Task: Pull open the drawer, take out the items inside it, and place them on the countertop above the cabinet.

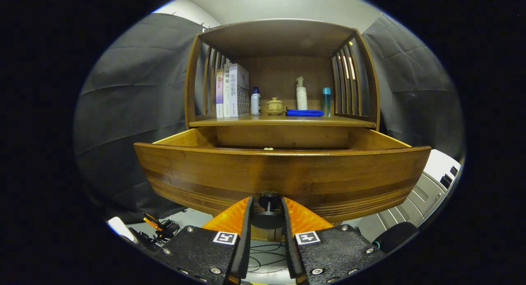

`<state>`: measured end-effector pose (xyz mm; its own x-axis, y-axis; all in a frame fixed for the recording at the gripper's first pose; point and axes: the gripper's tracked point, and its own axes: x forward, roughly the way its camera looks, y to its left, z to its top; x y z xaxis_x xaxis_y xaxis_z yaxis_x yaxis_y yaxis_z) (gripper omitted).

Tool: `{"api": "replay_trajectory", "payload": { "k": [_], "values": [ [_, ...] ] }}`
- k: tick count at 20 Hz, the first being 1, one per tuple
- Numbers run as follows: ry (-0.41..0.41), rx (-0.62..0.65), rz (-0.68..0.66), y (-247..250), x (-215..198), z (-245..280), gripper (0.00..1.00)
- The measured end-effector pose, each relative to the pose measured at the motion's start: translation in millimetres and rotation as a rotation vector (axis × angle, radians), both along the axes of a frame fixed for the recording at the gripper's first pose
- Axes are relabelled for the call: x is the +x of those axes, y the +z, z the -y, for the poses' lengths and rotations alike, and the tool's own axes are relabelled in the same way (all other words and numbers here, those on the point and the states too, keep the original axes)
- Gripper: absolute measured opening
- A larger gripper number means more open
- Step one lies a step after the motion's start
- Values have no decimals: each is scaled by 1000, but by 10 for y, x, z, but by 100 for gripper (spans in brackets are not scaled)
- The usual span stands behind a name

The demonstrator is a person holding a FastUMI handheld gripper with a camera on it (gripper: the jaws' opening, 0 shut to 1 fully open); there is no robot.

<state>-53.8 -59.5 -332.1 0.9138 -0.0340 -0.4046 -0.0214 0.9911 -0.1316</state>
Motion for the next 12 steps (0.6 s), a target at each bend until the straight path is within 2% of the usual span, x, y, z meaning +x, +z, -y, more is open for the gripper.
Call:
{"api": "replay_trajectory", "payload": {
  "k": [1,2,4,6,8,12],
  "values": [
    [10,-28,-3,35,-18,-40,39],
    [31,-70,12,100,-28,-64,44],
    [72,-133,62,313,-71,-128,60],
    [58,-117,101,526,-131,-182,76],
    [28,-42,127,744,-126,-279,93],
    [-26,37,185,1185,64,-307,94]
  ]
}}
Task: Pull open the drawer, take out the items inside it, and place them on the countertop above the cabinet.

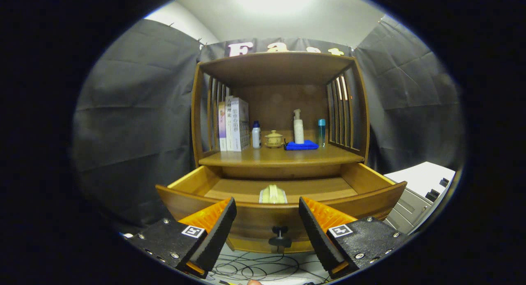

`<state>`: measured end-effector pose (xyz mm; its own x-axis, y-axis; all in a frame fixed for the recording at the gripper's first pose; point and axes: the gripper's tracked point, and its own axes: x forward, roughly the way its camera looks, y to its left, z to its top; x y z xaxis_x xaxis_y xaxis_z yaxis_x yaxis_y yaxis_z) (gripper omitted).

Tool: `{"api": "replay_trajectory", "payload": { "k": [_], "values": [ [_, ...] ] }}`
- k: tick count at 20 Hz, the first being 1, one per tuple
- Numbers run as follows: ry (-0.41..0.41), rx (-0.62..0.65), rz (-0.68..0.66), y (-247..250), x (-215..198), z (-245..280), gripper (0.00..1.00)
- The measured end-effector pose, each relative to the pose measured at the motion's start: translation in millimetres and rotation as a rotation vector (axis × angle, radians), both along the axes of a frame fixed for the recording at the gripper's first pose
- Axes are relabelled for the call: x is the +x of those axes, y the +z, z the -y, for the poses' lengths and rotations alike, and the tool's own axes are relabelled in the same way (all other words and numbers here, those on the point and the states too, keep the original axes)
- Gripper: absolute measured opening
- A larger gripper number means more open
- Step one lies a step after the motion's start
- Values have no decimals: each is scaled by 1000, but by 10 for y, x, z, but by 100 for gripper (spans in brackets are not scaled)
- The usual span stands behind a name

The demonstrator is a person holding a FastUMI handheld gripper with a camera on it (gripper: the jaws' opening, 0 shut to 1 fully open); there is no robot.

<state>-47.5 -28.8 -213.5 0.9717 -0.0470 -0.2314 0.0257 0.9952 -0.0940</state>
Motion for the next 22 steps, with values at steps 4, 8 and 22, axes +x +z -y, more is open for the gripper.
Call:
{"api": "replay_trajectory", "payload": {
  "k": [4,8,22],
  "values": [
    [-28,-63,-15,193,265,86,94],
    [-33,-118,-107,120,629,4,94],
    [-152,-115,-535,-736,1514,128,89]
  ]
}}
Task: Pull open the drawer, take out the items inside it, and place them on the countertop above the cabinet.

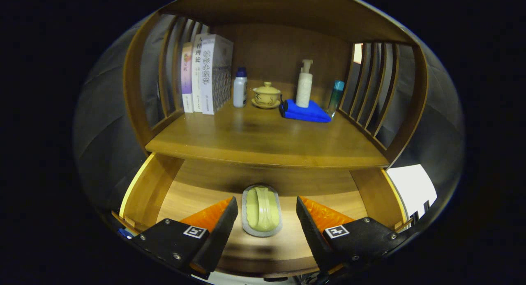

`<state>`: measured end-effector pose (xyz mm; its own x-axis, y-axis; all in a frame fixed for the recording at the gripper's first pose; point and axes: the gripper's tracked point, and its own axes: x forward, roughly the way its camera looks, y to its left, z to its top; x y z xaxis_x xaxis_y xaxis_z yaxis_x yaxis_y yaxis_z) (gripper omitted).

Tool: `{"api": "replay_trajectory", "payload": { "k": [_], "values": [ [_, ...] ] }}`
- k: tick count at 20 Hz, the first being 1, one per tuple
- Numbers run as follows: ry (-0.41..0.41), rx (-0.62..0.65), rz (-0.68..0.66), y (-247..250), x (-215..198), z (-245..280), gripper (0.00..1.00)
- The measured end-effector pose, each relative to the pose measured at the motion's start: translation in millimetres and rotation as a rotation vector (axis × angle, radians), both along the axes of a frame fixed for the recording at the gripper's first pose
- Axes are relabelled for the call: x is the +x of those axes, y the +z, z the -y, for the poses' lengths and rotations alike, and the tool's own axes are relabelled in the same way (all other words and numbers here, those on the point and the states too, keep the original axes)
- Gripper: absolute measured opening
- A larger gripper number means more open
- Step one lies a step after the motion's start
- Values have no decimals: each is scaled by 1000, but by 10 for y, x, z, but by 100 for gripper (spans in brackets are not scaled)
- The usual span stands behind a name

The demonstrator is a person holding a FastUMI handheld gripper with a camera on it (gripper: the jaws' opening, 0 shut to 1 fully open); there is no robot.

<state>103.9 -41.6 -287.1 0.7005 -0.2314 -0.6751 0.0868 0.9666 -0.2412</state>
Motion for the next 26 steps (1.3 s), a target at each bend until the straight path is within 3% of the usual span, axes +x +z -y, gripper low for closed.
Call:
{"api": "replay_trajectory", "payload": {
  "k": [8,19,24,26],
  "values": [
    [25,3,-144,-486,182,-58,74],
    [12,24,-268,-841,84,100,53],
    [22,10,-250,-851,82,126,24],
    [36,22,-238,-842,53,75,20]
  ]
}}
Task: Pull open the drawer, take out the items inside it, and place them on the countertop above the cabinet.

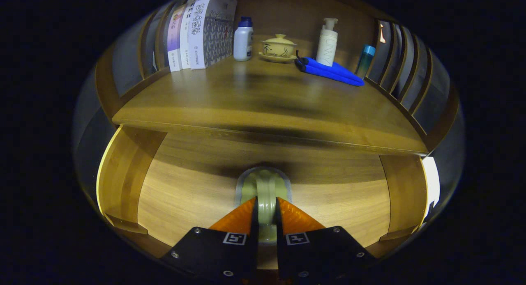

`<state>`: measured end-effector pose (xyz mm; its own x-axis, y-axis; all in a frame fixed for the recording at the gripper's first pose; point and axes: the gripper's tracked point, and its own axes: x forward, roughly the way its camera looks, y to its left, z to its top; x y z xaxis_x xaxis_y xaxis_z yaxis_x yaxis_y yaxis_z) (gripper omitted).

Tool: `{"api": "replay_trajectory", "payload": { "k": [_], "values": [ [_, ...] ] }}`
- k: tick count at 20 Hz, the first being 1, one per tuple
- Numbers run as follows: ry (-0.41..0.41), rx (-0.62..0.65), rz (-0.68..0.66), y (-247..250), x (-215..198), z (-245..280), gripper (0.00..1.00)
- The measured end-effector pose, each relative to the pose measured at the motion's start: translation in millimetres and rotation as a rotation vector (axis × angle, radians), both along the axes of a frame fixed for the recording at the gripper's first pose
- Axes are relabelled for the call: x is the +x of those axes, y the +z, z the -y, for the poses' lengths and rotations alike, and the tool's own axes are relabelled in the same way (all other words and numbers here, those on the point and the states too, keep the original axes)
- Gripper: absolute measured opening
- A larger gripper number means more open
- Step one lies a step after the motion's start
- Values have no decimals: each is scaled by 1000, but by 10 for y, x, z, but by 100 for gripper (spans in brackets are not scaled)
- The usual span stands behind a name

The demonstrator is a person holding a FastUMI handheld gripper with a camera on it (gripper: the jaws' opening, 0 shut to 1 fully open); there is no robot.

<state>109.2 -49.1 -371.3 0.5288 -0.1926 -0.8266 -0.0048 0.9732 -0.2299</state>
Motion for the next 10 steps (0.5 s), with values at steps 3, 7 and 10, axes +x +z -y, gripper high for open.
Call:
{"api": "replay_trajectory", "payload": {
  "k": [3,7,10],
  "values": [
    [26,56,38,74,-79,-179,17],
    [83,-8,126,464,-162,-213,16],
    [92,-39,208,868,-108,-247,16]
  ]
}}
